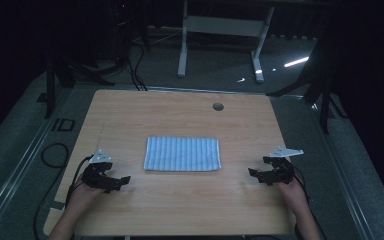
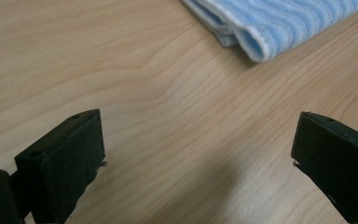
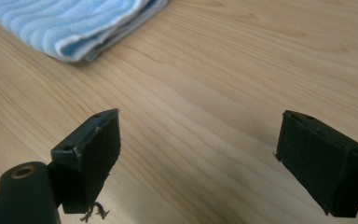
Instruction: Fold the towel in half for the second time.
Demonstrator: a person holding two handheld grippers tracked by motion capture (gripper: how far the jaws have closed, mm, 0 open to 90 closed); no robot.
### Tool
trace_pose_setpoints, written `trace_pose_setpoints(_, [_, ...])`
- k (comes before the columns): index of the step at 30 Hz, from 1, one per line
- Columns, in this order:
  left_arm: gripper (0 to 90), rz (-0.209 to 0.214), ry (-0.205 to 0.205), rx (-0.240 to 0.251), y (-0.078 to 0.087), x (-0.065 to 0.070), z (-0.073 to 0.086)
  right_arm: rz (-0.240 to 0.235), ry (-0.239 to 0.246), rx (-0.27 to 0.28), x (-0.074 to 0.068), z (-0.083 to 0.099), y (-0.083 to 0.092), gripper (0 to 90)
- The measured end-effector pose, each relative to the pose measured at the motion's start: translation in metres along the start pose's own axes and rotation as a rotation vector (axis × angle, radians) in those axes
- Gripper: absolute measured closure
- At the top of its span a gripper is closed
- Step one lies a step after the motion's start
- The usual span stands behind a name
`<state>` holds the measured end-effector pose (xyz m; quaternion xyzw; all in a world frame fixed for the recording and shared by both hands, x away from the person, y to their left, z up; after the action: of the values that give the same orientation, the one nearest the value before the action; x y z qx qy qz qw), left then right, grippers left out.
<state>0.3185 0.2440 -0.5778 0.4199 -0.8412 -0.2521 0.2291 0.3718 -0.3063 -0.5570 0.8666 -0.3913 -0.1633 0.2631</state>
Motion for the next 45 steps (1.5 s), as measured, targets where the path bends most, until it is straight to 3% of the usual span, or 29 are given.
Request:
trace_pose_setpoints(22, [2.4,-0.037,0.066,0.04,0.022,-0.018,0.018,0.116,-0.083,0.051,0.025,0.029,0.042,13.6])
trace_pose_setpoints(27, [2.4,-0.038,0.07,0.055,0.024,-0.018,0.02,0.138,-0.094,0.062,0.027,0.031,0.044,13.6])
trace_pose_setpoints(40, [2.4,-0.055,0.051,0.06,0.023,-0.015,0.021,0.142,-0.085,0.065,0.029,0.03,0.043,13.6])
trace_pose_setpoints(45, [2.4,-0.053,0.048,0.068,0.024,-0.015,0.022,0.159,-0.065,0.039,0.029,0.031,0.039,13.8])
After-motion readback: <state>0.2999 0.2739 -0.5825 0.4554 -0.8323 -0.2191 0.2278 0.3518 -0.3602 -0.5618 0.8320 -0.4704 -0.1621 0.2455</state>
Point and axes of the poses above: each handheld gripper's, and its own axes: y roughly backward along the jaws, z roughly out of its underside, x roughly to its right, the point moved 4 cm from there along -y, roughly forward along the jaws, and after that the axes turned 7 degrees about x, right-handed, at the moved point
